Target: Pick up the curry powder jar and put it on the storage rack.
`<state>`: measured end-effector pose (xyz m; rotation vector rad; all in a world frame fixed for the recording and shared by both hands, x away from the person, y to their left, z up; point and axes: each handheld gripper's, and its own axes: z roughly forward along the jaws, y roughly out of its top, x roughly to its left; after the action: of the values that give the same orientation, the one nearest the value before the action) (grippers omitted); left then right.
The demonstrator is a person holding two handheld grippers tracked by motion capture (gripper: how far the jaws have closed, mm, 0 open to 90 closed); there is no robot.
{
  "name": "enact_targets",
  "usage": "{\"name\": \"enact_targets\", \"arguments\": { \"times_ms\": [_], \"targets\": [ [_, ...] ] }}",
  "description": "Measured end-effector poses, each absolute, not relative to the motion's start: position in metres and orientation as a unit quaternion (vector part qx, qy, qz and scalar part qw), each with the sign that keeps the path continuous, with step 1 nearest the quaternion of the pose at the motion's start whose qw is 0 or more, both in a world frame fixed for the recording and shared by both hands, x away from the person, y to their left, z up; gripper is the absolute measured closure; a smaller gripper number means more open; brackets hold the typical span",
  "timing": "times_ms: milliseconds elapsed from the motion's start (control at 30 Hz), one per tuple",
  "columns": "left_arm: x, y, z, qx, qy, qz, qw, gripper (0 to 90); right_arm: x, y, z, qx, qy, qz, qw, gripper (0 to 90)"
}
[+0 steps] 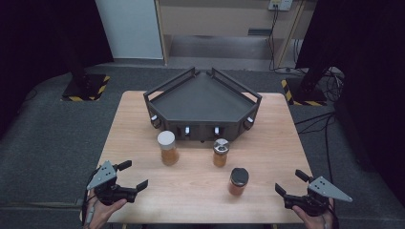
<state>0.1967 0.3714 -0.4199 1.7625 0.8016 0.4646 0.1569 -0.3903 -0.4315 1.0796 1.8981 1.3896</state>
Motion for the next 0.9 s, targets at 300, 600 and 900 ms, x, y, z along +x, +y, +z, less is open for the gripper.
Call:
{"name": "enact_targets", "arguments": {
  "times_ms": [300,600,900],
  "targets": [
    [0.209,0.374,-0.412,0.745,0.33,0.192,0.547,2.5,0.157,-0.39,-0.432,0.402,0.705,0.516,0.274,6.1],
    [0.228,0.374,-0.404,0.747,0.334,0.186,0.543,2.6,0.157,-0.39,-0.432,0.402,0.705,0.517,0.274,6.3],
    [0.247,0.368,-0.394,0.755,0.327,0.185,0.536,2.7,0.158,-0.39,-0.432,0.403,0.704,0.517,0.274,6.4]
  ]
}}
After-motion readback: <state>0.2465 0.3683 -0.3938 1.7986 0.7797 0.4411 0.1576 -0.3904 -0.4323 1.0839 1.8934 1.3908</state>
